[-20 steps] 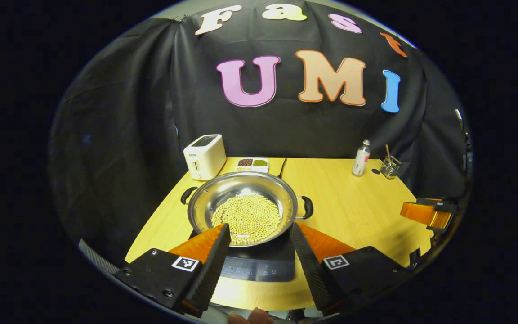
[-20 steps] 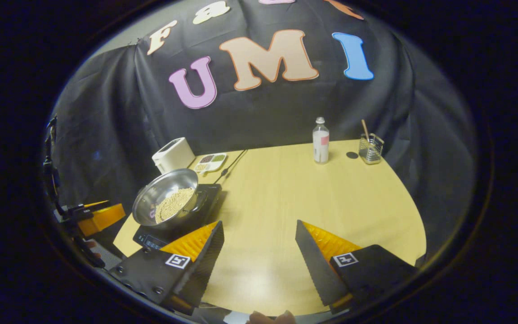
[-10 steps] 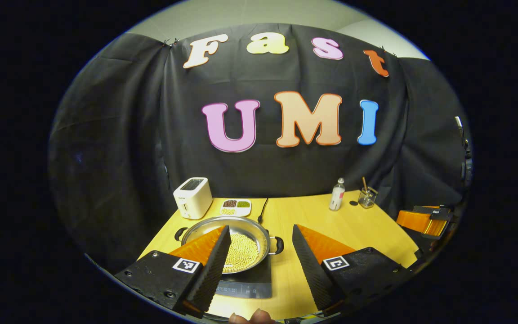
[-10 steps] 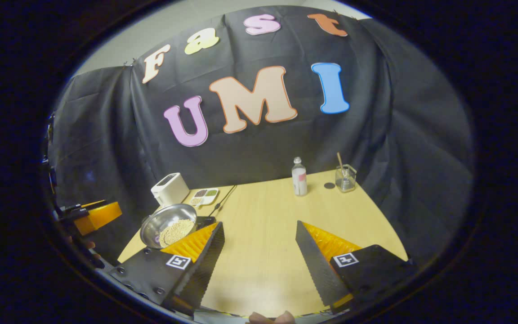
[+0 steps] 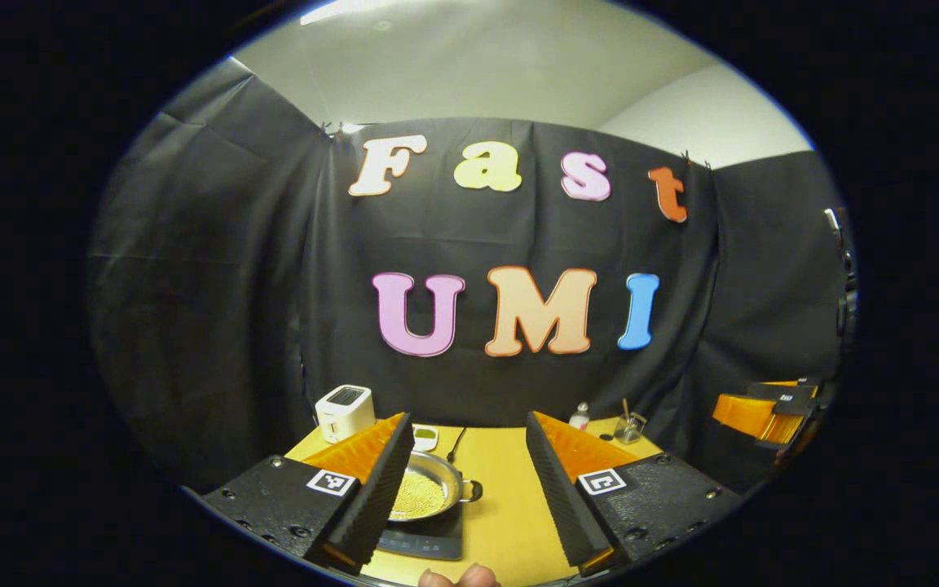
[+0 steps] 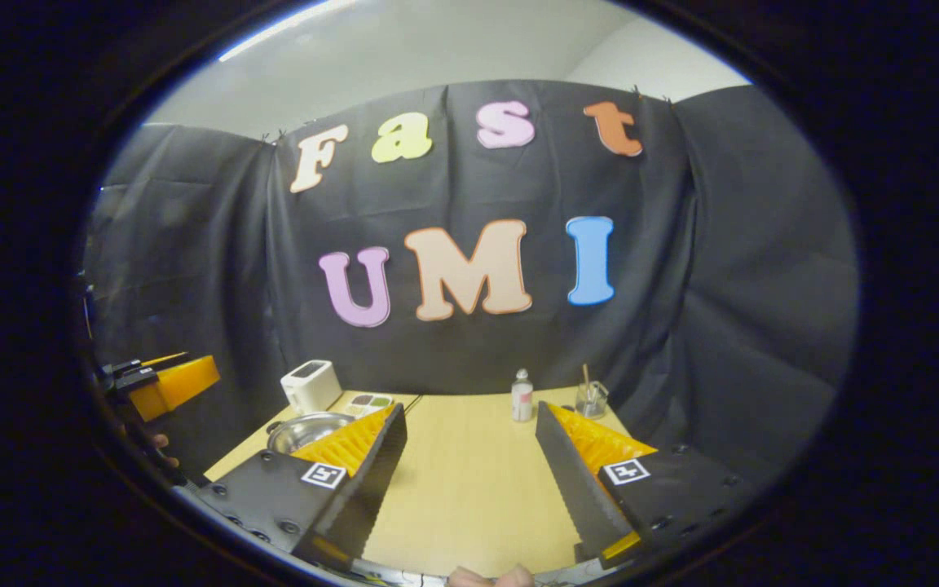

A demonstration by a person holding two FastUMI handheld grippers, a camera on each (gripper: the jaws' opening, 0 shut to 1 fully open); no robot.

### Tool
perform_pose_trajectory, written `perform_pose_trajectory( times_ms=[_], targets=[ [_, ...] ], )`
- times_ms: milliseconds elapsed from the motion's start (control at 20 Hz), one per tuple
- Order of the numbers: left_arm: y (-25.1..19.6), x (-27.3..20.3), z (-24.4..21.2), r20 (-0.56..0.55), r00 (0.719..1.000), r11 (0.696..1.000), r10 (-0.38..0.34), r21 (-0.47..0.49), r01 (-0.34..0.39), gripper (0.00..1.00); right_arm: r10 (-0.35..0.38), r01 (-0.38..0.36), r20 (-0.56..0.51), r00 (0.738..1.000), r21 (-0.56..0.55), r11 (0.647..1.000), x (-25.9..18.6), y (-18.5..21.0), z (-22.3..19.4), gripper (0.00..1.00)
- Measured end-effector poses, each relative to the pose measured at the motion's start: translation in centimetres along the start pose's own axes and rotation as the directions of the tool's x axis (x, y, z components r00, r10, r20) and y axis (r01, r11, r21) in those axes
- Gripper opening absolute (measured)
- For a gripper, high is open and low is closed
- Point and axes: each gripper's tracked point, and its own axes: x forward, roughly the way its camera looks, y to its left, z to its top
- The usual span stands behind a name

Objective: First push the handle of the pot to place it horizontally, then grasp the pot with both hands and set it on the induction cooktop.

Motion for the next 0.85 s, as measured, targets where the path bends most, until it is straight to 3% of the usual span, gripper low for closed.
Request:
perform_pose_trajectory(
  times_ms=[50,100,150,250,400,450,500,600,700,800,850],
  targets=[
    [-0.4,-0.7,0.7,0.006,1.000,1.000,-0.002,-0.014,0.002,0.80,0.005,-0.004,0.020,1.000,-0.019,1.000,-0.6,0.2,0.8,0.98],
    [-1.1,-1.0,1.8,0.017,1.000,1.000,-0.001,-0.015,0.001,0.79,0.011,-0.010,0.032,0.999,-0.030,0.999,-0.8,0.3,1.4,0.93],
    [-1.3,-1.4,2.6,0.035,0.999,1.000,0.007,-0.002,-0.007,0.83,0.023,-0.022,0.043,0.999,-0.026,0.999,-0.9,0.4,1.9,0.94],
    [-1.4,-1.1,4.7,0.089,0.995,0.999,0.038,0.036,-0.041,0.78,0.054,-0.055,0.052,0.997,0.021,0.998,-0.5,0.5,3.3,0.94],
    [-4.9,-0.5,5.8,0.104,0.994,0.999,0.018,0.025,-0.020,0.79,0.063,-0.066,0.079,0.995,0.032,0.997,0.5,-2.5,5.5,0.94],
    [-6.0,-0.3,5.8,0.106,0.994,1.000,0.009,0.015,-0.011,0.81,0.056,-0.058,0.100,0.993,0.013,0.998,1.0,-3.9,6.4,0.98],
    [-6.7,0.2,5.7,0.099,0.995,1.000,0.008,0.006,-0.009,0.83,0.058,-0.058,0.103,0.993,0.006,0.998,1.4,-4.8,6.8,0.93],
    [-7.6,0.9,5.0,0.090,0.996,1.000,0.012,0.005,-0.013,0.79,0.079,-0.082,0.106,0.991,0.032,0.996,1.6,-5.4,6.7,0.94],
    [-8.1,1.3,4.5,0.086,0.996,1.000,0.018,0.011,-0.019,0.84,0.075,-0.080,0.108,0.991,0.049,0.996,2.6,-6.6,6.8,0.93],
    [-8.4,1.8,4.4,0.092,0.996,1.000,0.017,0.021,-0.019,0.83,0.070,-0.076,0.095,0.993,0.062,0.995,2.9,-7.4,6.2,0.93],
    [-8.2,2.0,4.4,0.091,0.996,0.999,0.018,0.027,-0.021,0.78,0.070,-0.077,0.094,0.993,0.070,0.995,3.1,-7.7,6.3,0.93]
  ],
)
